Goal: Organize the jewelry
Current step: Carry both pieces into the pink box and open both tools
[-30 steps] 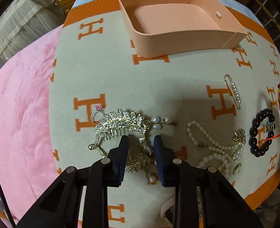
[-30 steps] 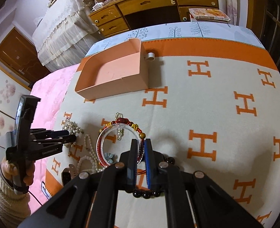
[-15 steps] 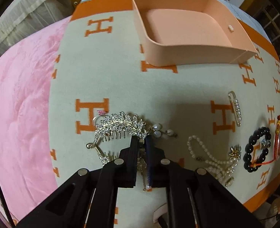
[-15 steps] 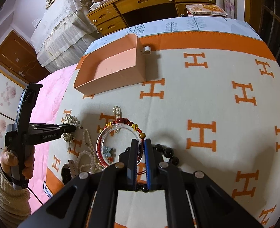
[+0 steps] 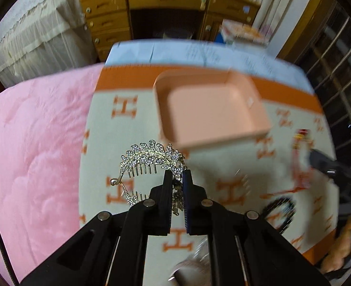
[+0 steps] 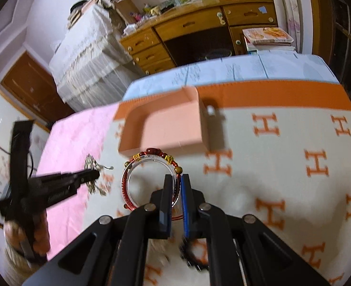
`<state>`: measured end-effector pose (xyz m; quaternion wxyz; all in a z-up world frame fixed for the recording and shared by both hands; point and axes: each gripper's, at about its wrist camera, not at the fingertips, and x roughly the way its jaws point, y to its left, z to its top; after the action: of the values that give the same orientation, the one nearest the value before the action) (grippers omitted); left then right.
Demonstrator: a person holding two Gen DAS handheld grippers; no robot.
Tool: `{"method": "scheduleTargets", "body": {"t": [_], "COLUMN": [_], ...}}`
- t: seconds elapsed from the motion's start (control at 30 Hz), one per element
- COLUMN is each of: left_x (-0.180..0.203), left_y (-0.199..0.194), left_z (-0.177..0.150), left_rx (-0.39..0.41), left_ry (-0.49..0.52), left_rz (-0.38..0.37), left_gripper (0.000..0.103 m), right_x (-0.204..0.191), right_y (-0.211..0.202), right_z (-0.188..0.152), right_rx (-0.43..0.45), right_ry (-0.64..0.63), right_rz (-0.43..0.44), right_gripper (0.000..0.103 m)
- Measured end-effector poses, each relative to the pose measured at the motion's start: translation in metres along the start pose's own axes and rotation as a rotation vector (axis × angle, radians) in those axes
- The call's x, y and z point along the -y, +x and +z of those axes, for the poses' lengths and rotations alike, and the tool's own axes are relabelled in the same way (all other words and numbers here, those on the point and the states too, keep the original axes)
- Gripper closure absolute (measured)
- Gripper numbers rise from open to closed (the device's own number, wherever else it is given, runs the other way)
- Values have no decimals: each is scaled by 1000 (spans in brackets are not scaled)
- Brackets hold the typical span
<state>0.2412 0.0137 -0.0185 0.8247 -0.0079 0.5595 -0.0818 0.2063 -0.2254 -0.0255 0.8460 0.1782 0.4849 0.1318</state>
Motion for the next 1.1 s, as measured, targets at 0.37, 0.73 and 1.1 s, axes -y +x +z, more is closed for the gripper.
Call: {"method": "scheduleTargets", "body": {"t": [0.37, 0.73, 1.1], "left_x": [13, 24, 8], "left_y": [30, 90, 49], "left_z": [65, 73, 36], "left_rx": [149, 90, 126], "left_ry": [-92, -53, -13], "left_rz": [-71, -87, -14], "left_gripper": [97, 72, 34], "right_x": [2, 16, 15], "right_y": [85, 88, 50], "right_z": [48, 44, 17], "right_rx": [16, 10, 35], "right_ry": [108, 85, 49], "right_rz": [-4, -51, -11], "right_gripper": [96, 93, 93]}}
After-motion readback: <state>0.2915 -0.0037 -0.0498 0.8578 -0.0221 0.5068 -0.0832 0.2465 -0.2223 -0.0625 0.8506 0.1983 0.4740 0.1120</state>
